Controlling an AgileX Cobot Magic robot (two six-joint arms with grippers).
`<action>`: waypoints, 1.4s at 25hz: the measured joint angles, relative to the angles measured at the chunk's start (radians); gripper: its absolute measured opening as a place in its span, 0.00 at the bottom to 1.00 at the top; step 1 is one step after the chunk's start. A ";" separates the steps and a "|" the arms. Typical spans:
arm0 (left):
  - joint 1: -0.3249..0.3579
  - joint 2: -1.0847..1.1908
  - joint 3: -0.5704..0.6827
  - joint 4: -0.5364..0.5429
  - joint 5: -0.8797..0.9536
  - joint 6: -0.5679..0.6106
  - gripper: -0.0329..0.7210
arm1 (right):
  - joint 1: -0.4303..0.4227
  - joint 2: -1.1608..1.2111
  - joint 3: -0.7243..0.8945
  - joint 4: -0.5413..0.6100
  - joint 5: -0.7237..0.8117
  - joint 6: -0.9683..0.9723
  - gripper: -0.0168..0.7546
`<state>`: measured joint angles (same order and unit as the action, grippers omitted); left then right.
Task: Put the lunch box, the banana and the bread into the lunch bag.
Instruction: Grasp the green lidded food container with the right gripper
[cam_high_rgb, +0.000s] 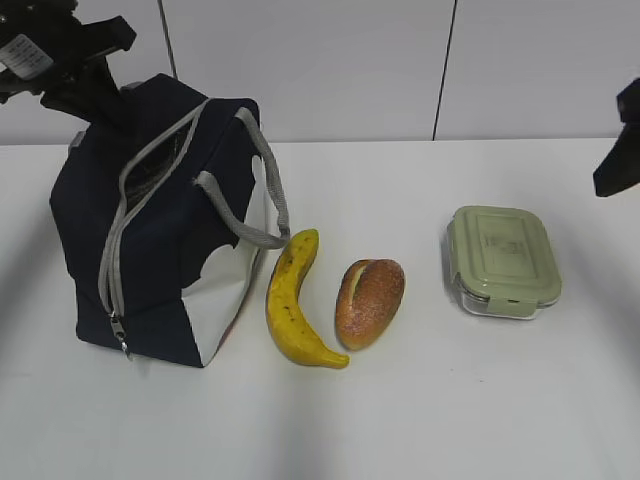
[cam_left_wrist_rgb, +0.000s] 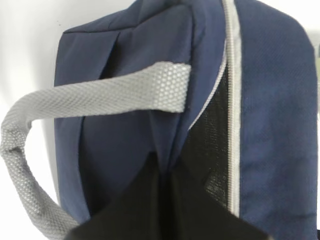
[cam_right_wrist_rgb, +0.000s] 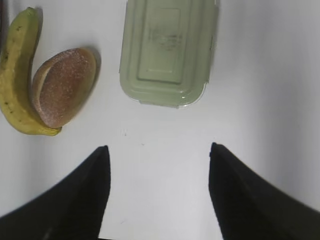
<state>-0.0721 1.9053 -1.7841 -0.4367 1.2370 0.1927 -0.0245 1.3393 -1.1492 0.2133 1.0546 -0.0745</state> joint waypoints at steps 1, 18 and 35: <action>0.000 0.000 0.000 0.000 0.000 0.000 0.04 | 0.000 0.041 -0.026 0.000 0.004 -0.011 0.62; 0.000 0.000 0.000 -0.001 0.000 0.000 0.04 | -0.127 0.409 -0.115 0.328 0.001 -0.443 0.62; 0.000 0.000 0.000 -0.001 0.000 0.000 0.04 | -0.328 0.641 -0.131 0.565 0.111 -0.765 0.64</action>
<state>-0.0721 1.9053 -1.7841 -0.4381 1.2370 0.1927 -0.3521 1.9799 -1.2805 0.7778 1.1657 -0.8391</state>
